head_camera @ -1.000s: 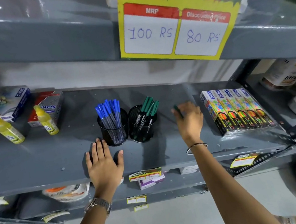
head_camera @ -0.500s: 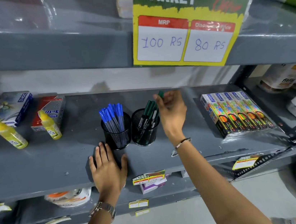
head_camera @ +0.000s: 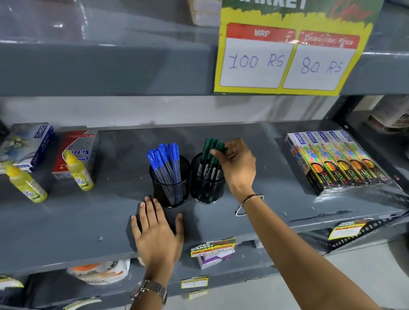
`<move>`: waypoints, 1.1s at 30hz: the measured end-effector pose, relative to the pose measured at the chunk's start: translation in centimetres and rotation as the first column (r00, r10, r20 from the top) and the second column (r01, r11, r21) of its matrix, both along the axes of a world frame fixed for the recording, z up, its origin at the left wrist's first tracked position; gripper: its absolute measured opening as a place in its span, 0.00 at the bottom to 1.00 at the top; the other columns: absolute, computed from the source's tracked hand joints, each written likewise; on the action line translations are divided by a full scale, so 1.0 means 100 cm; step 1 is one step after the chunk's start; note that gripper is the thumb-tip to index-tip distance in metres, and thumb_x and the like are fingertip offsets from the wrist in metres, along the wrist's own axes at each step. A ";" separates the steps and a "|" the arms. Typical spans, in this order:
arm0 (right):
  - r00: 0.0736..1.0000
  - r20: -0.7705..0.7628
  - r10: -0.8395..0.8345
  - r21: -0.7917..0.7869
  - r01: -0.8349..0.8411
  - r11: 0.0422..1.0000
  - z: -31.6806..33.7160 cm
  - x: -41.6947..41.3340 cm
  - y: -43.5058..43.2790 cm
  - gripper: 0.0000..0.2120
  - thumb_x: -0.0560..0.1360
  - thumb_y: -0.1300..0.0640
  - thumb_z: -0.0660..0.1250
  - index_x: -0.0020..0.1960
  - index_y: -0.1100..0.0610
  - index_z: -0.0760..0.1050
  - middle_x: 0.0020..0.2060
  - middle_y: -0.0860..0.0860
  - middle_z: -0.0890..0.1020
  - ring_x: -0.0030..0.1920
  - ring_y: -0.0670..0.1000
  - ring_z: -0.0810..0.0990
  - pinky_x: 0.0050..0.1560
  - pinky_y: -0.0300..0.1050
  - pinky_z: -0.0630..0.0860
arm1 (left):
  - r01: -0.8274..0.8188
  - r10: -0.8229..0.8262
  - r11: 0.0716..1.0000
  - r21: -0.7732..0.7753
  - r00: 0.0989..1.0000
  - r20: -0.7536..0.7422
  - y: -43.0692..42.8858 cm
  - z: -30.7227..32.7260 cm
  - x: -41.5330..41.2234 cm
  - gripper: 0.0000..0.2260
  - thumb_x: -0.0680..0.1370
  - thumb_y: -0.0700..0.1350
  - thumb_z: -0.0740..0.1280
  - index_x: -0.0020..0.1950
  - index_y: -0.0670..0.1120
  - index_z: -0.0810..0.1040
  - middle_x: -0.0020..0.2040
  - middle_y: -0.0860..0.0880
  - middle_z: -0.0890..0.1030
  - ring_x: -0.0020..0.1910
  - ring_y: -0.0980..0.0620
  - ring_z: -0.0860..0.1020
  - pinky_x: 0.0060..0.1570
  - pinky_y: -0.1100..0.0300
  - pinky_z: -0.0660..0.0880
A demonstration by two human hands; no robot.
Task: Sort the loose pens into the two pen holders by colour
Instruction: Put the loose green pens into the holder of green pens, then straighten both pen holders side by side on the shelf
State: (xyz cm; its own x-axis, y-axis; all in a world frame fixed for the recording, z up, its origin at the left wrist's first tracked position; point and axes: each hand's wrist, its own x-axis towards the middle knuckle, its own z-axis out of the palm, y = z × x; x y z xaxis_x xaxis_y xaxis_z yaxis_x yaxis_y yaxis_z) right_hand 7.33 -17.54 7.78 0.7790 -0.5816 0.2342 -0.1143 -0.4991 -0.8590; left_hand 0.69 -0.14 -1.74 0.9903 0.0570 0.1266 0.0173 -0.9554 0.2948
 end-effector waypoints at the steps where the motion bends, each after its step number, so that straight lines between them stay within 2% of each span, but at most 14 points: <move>1: 1.000 0.002 0.005 -0.009 -0.005 1.000 0.000 0.001 0.000 0.14 0.66 0.49 0.76 0.39 0.47 0.69 0.29 0.41 0.75 0.32 0.44 0.76 0.30 0.42 0.70 | 0.001 -0.001 1.000 -0.004 1.000 -0.002 0.000 0.000 0.000 0.33 0.76 0.60 0.48 0.72 0.38 0.64 0.73 0.40 0.67 0.73 0.43 0.63 0.72 0.43 0.57; 5: 1.000 -0.007 -0.015 -0.023 0.015 1.000 -0.004 0.003 0.001 0.18 0.66 0.49 0.76 0.45 0.50 0.68 0.31 0.43 0.76 0.38 0.51 0.79 0.34 0.48 0.75 | 0.007 -0.007 1.000 -0.013 1.000 -0.011 0.000 -0.001 0.000 0.34 0.76 0.61 0.46 0.72 0.39 0.63 0.73 0.41 0.66 0.74 0.44 0.62 0.73 0.44 0.56; 8: 0.999 -0.007 -0.034 -0.009 0.034 0.999 -0.007 0.000 0.002 0.20 0.65 0.48 0.77 0.45 0.48 0.66 0.32 0.46 0.77 0.40 0.54 0.78 0.35 0.49 0.74 | 0.009 -0.009 1.000 -0.020 1.000 0.001 0.002 -0.002 0.001 0.34 0.76 0.61 0.46 0.72 0.39 0.63 0.73 0.40 0.66 0.73 0.43 0.62 0.72 0.44 0.56; 12: 1.000 0.011 -0.020 0.027 0.020 0.999 -0.007 -0.009 -0.001 0.23 0.64 0.44 0.76 0.49 0.48 0.66 0.38 0.49 0.79 0.41 0.52 0.79 0.34 0.45 0.72 | 0.020 -0.020 1.000 -0.008 1.000 -0.020 0.002 -0.001 0.000 0.36 0.75 0.62 0.43 0.73 0.38 0.62 0.74 0.41 0.64 0.74 0.44 0.61 0.73 0.45 0.55; 15: 0.997 0.071 0.029 0.069 -0.034 0.997 -0.012 -0.023 -0.007 0.27 0.63 0.39 0.75 0.54 0.47 0.69 0.48 0.48 0.77 0.46 0.47 0.77 0.35 0.38 0.69 | 0.030 -0.032 0.999 -0.044 0.998 -0.055 0.003 0.001 0.001 0.39 0.73 0.64 0.40 0.75 0.39 0.55 0.76 0.42 0.59 0.76 0.46 0.56 0.74 0.47 0.49; 17: 0.991 0.062 0.115 0.072 -0.119 0.990 -0.019 -0.033 -0.010 0.33 0.62 0.38 0.74 0.60 0.49 0.68 0.55 0.48 0.74 0.51 0.46 0.74 0.42 0.35 0.70 | 0.005 -0.014 0.968 -0.251 0.999 -0.034 0.007 0.004 0.006 0.41 0.74 0.69 0.48 0.76 0.39 0.50 0.77 0.42 0.56 0.76 0.46 0.55 0.74 0.47 0.49; 18: 0.987 0.027 0.160 0.075 -0.162 0.984 -0.023 -0.037 -0.012 0.37 0.61 0.37 0.74 0.63 0.51 0.67 0.58 0.49 0.72 0.54 0.46 0.73 0.47 0.38 0.71 | -0.004 -0.004 0.921 -0.391 1.000 -0.020 0.009 0.008 0.009 0.43 0.73 0.69 0.54 0.76 0.40 0.48 0.77 0.41 0.55 0.76 0.45 0.55 0.74 0.46 0.51; 20: 0.971 -0.059 0.232 0.088 -0.226 0.970 -0.028 -0.041 -0.015 0.44 0.58 0.34 0.72 0.67 0.52 0.63 0.63 0.50 0.70 0.60 0.47 0.71 0.56 0.46 0.72 | 0.015 -0.032 0.776 -0.631 0.999 -0.016 0.016 0.019 0.017 0.49 0.67 0.68 0.64 0.76 0.45 0.46 0.78 0.43 0.53 0.75 0.44 0.55 0.72 0.45 0.56; 22: 0.951 -0.126 0.282 0.099 -0.271 0.958 -0.030 -0.041 -0.014 0.48 0.56 0.33 0.71 0.70 0.52 0.60 0.65 0.51 0.69 0.64 0.49 0.69 0.62 0.50 0.70 | 0.057 -0.115 0.663 -0.746 0.993 -0.026 0.021 0.027 0.030 0.53 0.62 0.68 0.69 0.76 0.48 0.44 0.78 0.46 0.50 0.76 0.48 0.52 0.72 0.47 0.55; 24: 0.937 -0.145 0.319 0.125 -0.302 0.945 -0.031 -0.039 -0.013 0.49 0.57 0.35 0.74 0.71 0.54 0.59 0.67 0.53 0.68 0.67 0.51 0.67 0.66 0.50 0.68 | 0.125 -0.204 0.624 -0.771 0.979 -0.006 0.026 0.033 0.046 0.53 0.61 0.64 0.74 0.76 0.49 0.48 0.78 0.46 0.54 0.76 0.49 0.55 0.73 0.47 0.57; 26: 0.931 -0.134 0.341 0.169 -0.317 0.933 -0.031 -0.036 -0.012 0.46 0.60 0.41 0.77 0.70 0.56 0.61 0.67 0.53 0.69 0.66 0.50 0.68 0.65 0.46 0.67 | 0.202 -0.255 0.591 -0.781 0.965 0.057 0.028 0.038 0.057 0.45 0.62 0.58 0.77 0.72 0.53 0.58 0.73 0.49 0.66 0.72 0.51 0.65 0.70 0.46 0.65; 28: 0.926 -0.122 0.357 0.188 -0.331 0.925 -0.031 -0.033 -0.011 0.42 0.60 0.44 0.78 0.68 0.56 0.64 0.65 0.52 0.72 0.64 0.48 0.70 0.63 0.44 0.69 | 0.237 -0.264 0.569 -0.787 0.960 0.098 0.028 0.039 0.062 0.37 0.61 0.55 0.77 0.66 0.61 0.64 0.65 0.57 0.73 0.64 0.59 0.71 0.64 0.54 0.69; 30: 0.919 -0.112 0.377 0.188 -0.353 0.917 -0.031 -0.032 -0.012 0.40 0.60 0.46 0.79 0.66 0.55 0.66 0.62 0.52 0.75 0.62 0.50 0.73 0.61 0.46 0.72 | 0.229 -0.242 0.556 -0.799 0.964 0.108 0.028 0.038 0.065 0.36 0.61 0.53 0.78 0.65 0.63 0.65 0.62 0.59 0.75 0.61 0.61 0.72 0.61 0.59 0.68; 33: 0.903 -0.094 0.420 0.219 -0.393 0.893 -0.031 -0.031 -0.012 0.36 0.60 0.51 0.80 0.63 0.54 0.67 0.59 0.52 0.77 0.58 0.51 0.77 0.59 0.48 0.75 | 0.200 -0.209 0.566 -0.800 0.973 0.096 0.030 0.033 0.068 0.37 0.62 0.52 0.78 0.66 0.61 0.66 0.64 0.55 0.75 0.62 0.58 0.73 0.61 0.59 0.68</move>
